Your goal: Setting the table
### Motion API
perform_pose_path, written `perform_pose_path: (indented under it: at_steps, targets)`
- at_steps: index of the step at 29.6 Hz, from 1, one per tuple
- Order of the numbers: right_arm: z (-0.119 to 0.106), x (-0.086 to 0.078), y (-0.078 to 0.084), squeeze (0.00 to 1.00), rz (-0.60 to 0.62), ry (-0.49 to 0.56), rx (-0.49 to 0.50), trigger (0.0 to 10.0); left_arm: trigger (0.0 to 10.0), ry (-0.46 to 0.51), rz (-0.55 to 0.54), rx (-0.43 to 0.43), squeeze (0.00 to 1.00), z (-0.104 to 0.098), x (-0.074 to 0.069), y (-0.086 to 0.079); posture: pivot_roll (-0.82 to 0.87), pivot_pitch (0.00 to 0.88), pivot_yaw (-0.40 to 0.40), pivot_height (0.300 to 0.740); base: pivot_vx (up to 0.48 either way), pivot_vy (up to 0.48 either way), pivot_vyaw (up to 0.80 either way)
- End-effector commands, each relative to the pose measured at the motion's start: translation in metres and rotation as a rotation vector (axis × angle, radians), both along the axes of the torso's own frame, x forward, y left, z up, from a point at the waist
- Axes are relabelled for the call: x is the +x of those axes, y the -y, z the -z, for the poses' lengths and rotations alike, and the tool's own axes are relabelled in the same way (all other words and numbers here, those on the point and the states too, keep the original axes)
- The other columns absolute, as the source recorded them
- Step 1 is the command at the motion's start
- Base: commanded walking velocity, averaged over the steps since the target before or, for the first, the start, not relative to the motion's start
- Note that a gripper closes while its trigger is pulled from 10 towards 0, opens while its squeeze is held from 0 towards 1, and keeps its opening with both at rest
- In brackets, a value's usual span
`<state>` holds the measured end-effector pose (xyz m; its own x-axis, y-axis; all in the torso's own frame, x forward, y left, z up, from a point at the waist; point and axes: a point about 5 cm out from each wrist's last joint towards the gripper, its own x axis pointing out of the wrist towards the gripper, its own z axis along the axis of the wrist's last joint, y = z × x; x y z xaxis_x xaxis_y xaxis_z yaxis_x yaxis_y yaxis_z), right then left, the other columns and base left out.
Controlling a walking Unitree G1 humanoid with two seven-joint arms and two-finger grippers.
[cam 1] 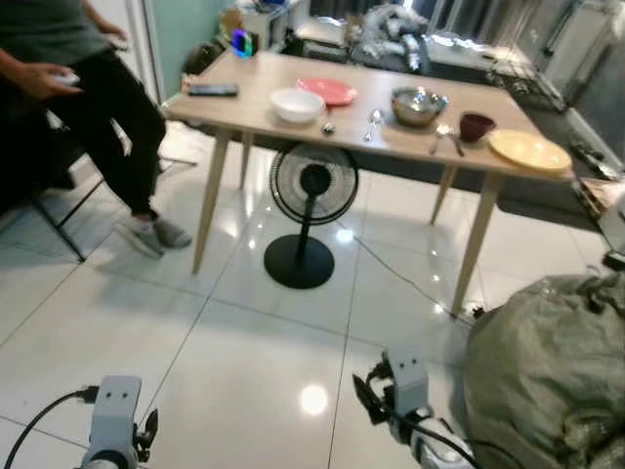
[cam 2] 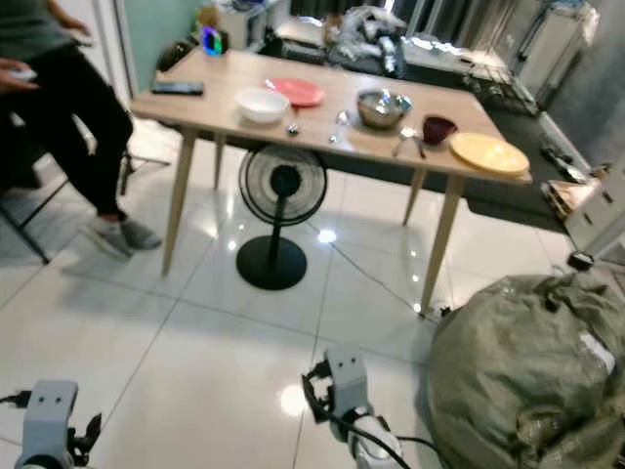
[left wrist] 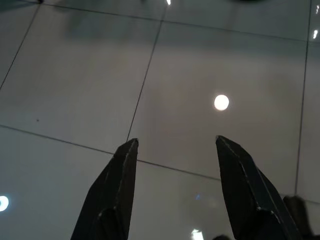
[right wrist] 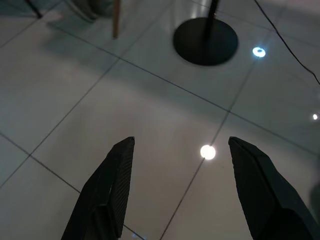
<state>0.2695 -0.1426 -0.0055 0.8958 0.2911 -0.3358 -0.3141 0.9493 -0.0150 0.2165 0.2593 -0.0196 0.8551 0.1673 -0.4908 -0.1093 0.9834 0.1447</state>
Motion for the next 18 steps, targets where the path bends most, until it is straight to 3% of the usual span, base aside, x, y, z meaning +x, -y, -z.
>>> perform_pose_path:
  at_steps: [1, 8, 18]
  targets:
    - [0.0024, -0.0026, 0.0083, 0.00, 0.019, -0.004, -0.022, 10.0, 10.0, 0.000, 0.011, 0.000, 0.00, 0.0022, -0.0024, 0.0032, 0.05, 0.019, 0.011, 0.740, 0.458, 0.000, 0.00]
    - [0.0022, -0.0024, 0.0088, 0.00, 0.025, -0.005, -0.016, 10.0, 10.0, 0.007, 0.010, 0.000, 0.00, 0.0013, -0.0011, 0.0038, 0.05, 0.023, 0.009, 0.740, 0.471, 0.000, 0.00]
    - [0.0028, -0.0030, 0.0077, 0.00, 0.029, -0.007, -0.006, 10.0, 10.0, 0.008, 0.010, 0.018, 0.00, 0.0009, -0.0009, 0.0026, 0.05, 0.026, 0.011, 0.740, 0.480, 0.000, -0.80]
